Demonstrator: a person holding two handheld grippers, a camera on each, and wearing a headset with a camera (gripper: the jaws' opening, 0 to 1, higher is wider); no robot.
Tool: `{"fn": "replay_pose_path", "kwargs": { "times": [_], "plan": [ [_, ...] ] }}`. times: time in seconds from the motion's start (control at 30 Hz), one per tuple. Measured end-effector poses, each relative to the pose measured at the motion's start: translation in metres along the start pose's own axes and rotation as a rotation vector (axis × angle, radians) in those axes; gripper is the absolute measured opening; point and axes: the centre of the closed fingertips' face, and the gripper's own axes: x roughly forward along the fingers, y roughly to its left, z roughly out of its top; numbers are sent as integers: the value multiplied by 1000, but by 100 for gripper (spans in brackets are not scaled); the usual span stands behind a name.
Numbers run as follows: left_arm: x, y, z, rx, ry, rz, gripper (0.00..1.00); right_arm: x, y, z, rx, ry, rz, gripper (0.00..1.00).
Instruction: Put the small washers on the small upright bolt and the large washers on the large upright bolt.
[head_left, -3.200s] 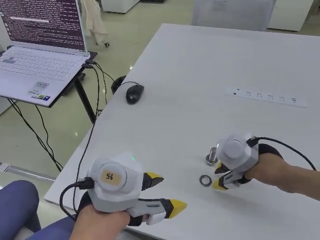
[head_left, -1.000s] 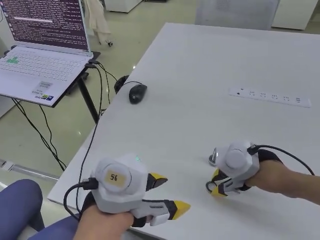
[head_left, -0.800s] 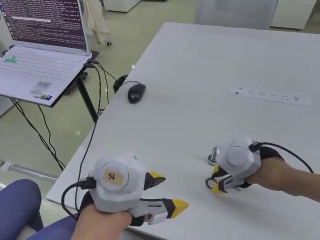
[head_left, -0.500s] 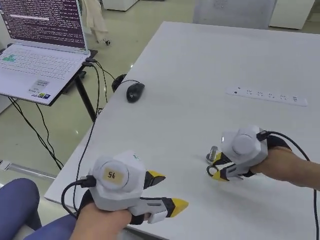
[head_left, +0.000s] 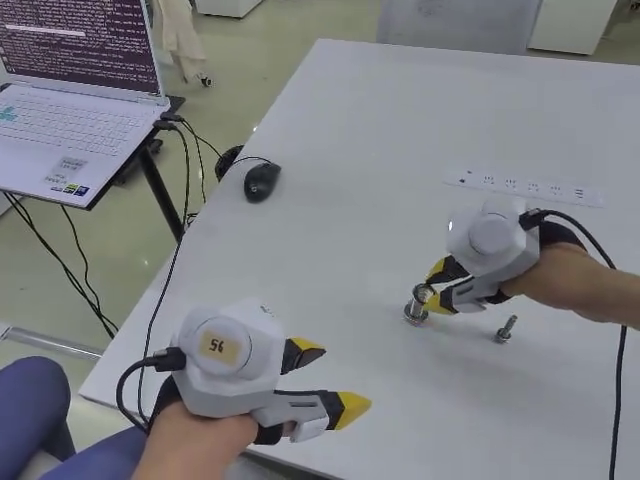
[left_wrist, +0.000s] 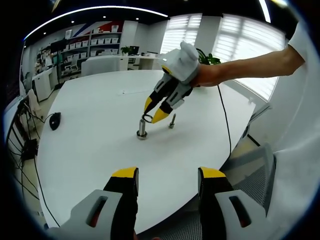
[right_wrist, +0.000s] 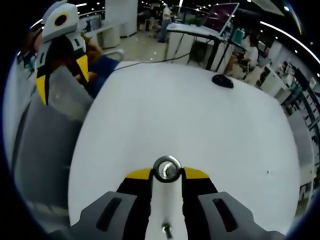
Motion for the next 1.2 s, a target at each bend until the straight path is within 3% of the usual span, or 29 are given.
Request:
{"fn": "replay_pose_path", "kwargs": {
  "times": [0.27, 0.57, 1.2],
  "plan": [
    [1, -1, -2, -2, 2, -5, 47, -11, -15, 13, -11, 24, -6, 23],
    [-1, 1, -3, -10, -2, 2, 47, 6, -8, 4, -12, 74, 51, 23],
    [-2, 3, -2, -8, 0, 2, 47, 25, -4, -12, 7, 104, 82, 23]
  ]
}}
